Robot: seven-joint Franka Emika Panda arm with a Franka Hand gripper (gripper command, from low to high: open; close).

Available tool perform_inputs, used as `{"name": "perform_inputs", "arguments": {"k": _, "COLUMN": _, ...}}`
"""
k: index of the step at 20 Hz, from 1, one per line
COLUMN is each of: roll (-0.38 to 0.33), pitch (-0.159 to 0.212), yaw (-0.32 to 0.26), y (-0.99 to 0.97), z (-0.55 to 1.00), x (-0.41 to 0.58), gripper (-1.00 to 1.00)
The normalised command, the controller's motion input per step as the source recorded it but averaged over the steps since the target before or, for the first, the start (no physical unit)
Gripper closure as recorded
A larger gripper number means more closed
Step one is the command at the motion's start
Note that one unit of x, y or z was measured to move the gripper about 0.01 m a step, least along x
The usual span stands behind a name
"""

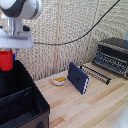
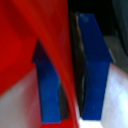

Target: Kindly spot and seek the red cup placed ahead of you. Cautiously adjust your gripper towards the red cup, gripping it gently. Find the after-storage area of the caddy. Relocate the red cup in your grip over the rear portion and softly release it into the compartment.

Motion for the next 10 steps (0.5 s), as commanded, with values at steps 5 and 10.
{"name": "perform_inputs", "arguments": {"k": 5, "roll": -0.022, "pitch": 0.061, "yaw": 0.211, "y": -0.06, "z": 0.07, "x": 0.214, "gripper": -1.00}}
{"name": "perform_inputs", "arguments": {"k": 10, "roll": 0.001, "pitch": -0.033, "yaw": 0.220, "y": -0.20, "z": 0.63, "x": 0.127, "gripper": -1.00}}
